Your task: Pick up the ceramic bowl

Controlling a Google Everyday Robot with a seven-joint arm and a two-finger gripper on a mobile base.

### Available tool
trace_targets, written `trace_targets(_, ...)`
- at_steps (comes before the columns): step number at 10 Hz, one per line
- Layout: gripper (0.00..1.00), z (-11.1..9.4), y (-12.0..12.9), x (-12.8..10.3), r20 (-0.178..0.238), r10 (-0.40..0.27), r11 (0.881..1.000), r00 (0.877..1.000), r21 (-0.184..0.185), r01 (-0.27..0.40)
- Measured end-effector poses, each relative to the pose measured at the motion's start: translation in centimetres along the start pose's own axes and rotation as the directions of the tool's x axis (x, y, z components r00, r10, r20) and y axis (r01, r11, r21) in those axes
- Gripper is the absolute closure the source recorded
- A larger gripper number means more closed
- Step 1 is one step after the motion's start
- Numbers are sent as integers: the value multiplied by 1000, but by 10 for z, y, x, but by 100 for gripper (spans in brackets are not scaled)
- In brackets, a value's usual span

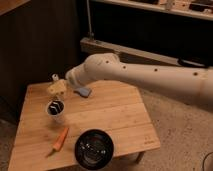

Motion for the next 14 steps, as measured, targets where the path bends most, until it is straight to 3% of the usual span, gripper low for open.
trace_targets(2, 20, -31, -17, 17, -69, 68, 993, 995, 100, -61)
trace_targets(3, 20, -36, -20, 20, -78, 81, 990, 994, 118, -72)
trace_targets(7, 20, -36, -21, 20, -94, 73, 990, 993, 130, -61)
trace_targets(8, 20, -33, -22, 23, -140, 64, 986, 988, 162, -41)
trace_targets(9, 20, -28, -22, 33, -224, 64, 981, 973, 194, -19)
trace_targets(10, 20, -25, -22, 43, -274, 67, 980, 960, 199, -11)
trace_targets(12, 20, -22, -19, 85, -376, 44, 980, 925, 196, 33)
trace_targets(14, 20, -21, -13, 119, -403, 37, 985, 915, 169, 35)
